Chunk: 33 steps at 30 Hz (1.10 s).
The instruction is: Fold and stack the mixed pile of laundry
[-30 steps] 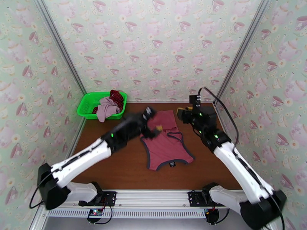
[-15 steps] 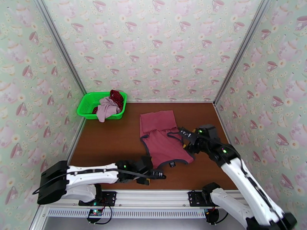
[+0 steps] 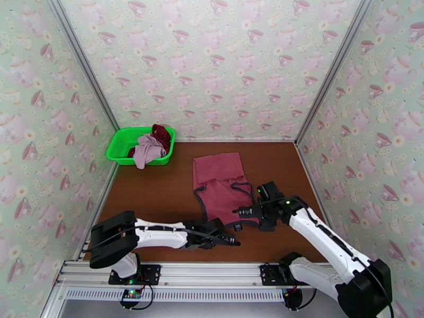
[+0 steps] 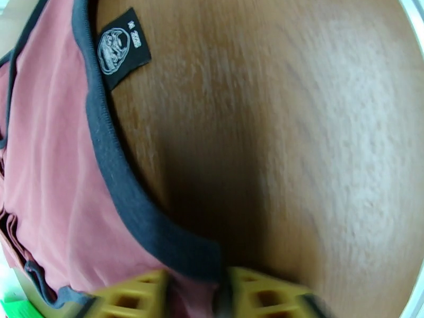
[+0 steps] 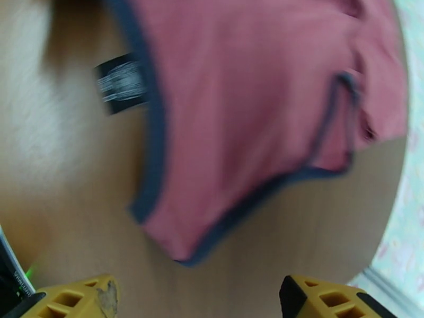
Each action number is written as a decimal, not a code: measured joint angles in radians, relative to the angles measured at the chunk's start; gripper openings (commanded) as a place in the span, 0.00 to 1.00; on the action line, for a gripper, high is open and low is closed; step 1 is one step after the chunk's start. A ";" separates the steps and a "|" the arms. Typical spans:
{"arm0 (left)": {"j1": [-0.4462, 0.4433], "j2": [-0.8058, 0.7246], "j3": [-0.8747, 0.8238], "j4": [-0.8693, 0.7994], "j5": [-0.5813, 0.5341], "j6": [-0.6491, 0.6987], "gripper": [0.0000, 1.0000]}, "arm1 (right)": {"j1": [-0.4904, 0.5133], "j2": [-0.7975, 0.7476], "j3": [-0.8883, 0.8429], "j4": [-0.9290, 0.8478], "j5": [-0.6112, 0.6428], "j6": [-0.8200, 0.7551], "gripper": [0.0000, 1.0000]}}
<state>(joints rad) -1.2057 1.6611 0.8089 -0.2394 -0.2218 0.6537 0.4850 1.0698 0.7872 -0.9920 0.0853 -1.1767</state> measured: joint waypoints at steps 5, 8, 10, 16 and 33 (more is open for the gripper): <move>-0.002 0.003 0.030 -0.094 -0.026 -0.068 0.00 | 0.027 0.022 -0.024 -0.005 0.009 -0.027 0.85; -0.013 -0.010 0.032 -0.149 -0.042 -0.105 0.00 | 0.032 0.065 -0.041 0.020 0.014 -0.042 0.84; -0.020 -0.021 0.029 -0.173 -0.047 -0.125 0.00 | 0.032 0.098 -0.051 0.041 0.016 -0.049 0.84; -0.027 -0.077 -0.010 -0.187 -0.058 -0.154 0.00 | 0.045 0.166 -0.065 0.098 0.014 -0.059 0.83; -0.014 -0.104 -0.037 -0.143 -0.076 -0.156 0.00 | 0.050 0.255 -0.073 0.202 -0.047 -0.038 0.00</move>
<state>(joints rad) -1.2201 1.5574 0.7715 -0.3824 -0.2974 0.4976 0.5350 1.3251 0.7143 -0.7902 0.0387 -1.2144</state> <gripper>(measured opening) 0.050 0.051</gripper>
